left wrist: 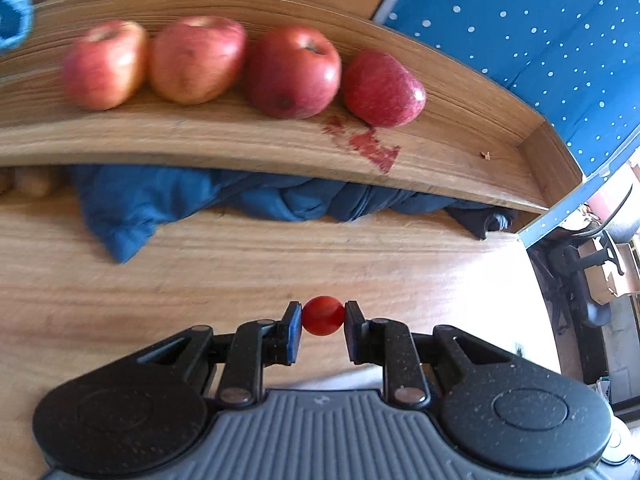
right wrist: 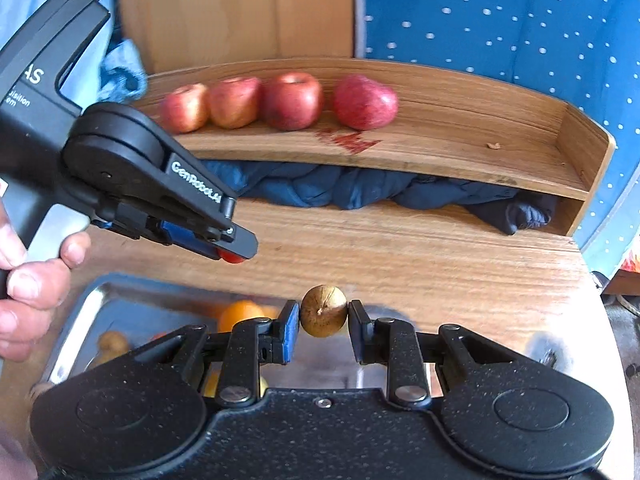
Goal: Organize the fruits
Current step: 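Carry the tomato and kiwi in both tools over the steel tray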
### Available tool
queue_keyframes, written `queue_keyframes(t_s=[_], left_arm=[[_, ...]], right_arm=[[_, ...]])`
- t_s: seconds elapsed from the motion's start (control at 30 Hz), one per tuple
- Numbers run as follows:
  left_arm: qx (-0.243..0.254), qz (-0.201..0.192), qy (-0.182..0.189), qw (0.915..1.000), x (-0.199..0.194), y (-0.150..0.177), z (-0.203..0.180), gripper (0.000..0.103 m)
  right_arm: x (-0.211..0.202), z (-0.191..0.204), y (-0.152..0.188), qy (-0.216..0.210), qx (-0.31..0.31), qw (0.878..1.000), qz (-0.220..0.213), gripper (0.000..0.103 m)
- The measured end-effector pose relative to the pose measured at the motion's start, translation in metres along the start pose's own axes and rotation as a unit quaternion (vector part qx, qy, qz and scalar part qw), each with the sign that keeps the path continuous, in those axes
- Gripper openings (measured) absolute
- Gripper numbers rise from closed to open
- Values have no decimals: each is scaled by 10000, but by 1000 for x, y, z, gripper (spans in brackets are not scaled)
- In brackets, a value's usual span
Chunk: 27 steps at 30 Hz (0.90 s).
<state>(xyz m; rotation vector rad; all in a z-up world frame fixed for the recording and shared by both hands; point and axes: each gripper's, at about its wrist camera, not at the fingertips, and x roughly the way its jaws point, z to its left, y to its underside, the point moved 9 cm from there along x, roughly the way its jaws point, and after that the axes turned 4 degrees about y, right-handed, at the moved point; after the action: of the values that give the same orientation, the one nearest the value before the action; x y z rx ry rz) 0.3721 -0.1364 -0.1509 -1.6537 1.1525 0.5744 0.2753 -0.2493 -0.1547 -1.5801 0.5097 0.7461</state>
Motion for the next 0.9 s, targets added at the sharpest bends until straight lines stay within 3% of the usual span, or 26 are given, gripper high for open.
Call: queue_keyframes(t_s=[0.4,0.9], left_arm=[[-425,51,-260,9987,-36,56,30,24],[-421,69,-439,9981,-46,76,43,25]], right_arm=[[-14,27,14,-413,-401,9983,-3,29],[-14,29,18,-451,-444,9980,53,29]])
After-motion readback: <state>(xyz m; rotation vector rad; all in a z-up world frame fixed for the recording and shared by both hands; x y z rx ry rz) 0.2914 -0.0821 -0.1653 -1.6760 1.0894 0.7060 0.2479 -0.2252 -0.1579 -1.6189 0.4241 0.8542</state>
